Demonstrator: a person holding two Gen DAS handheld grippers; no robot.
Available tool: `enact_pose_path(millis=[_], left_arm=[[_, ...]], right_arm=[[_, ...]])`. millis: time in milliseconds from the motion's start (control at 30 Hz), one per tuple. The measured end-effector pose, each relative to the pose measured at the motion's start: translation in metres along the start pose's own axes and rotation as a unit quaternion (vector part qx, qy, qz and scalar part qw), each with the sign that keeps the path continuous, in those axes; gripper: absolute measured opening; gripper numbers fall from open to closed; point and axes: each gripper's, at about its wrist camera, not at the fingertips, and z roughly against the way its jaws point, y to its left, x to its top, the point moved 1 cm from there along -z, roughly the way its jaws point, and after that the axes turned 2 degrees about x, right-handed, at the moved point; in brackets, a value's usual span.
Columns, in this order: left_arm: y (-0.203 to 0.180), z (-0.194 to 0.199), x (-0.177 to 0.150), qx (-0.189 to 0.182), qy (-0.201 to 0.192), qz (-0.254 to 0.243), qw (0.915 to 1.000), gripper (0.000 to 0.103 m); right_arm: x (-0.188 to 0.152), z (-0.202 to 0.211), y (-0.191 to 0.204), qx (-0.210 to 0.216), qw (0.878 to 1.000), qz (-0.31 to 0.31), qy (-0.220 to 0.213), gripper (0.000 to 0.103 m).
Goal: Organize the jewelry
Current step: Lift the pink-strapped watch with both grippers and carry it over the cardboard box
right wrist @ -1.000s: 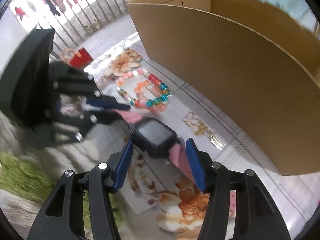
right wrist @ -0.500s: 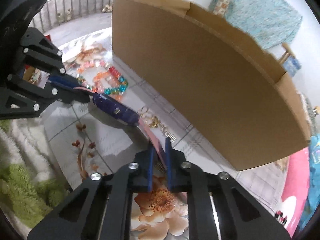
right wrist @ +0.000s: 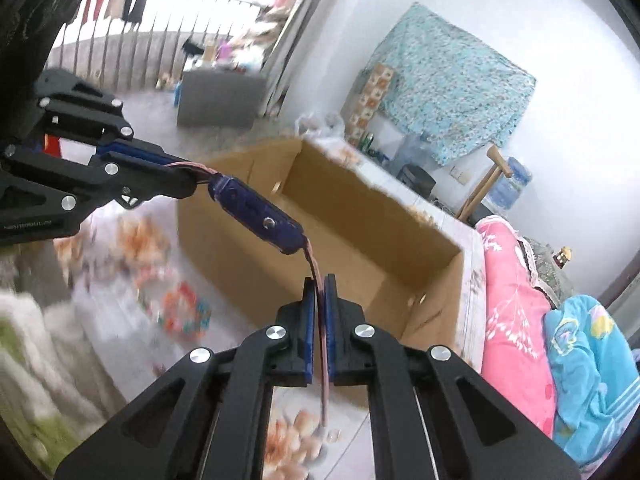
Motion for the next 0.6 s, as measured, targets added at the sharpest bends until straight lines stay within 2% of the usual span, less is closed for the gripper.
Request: enact_pose_path(millis=[67, 167, 267, 367, 467, 533, 600], left_arm=[[0.010, -0.008, 0.015, -0.014, -0.006, 0.013, 0.9998, 0.003], [0.030, -0.037, 0.041, -0.022, 0.020, 0.028, 0.9992, 0.004], [0.059, -0.085, 0.051, -0.034, 0.101, 0.051, 0.9929, 0.004], [0.086, -0.140, 0.049, -0.061, 0.196, 0.081, 0.9752, 0.004], [0.090, -0.177, 0.039, -0.060, 0.255, 0.074, 0.9621, 0.004], [0.094, -0.205, 0.032, -0.071, 0.301, 0.082, 0.9475, 0.004], [0.094, -0.222, 0.025, -0.072, 0.329, 0.084, 0.9377, 0.004]], right_arm=[[0.014, -0.003, -0.019, 0.010, 1.000, -0.018, -0.002, 0.005], [0.039, -0.044, -0.048, 0.056, 0.995, -0.072, 0.027, 0.005], [0.047, -0.094, -0.073, 0.104, 0.981, -0.136, 0.088, 0.005], [0.042, -0.151, -0.089, 0.143, 0.956, -0.189, 0.173, 0.005], [0.031, -0.204, -0.094, 0.178, 0.925, -0.222, 0.253, 0.005], [0.024, -0.231, -0.096, 0.185, 0.910, -0.227, 0.293, 0.005], [0.019, -0.248, -0.099, 0.197, 0.897, -0.227, 0.324, 0.005]])
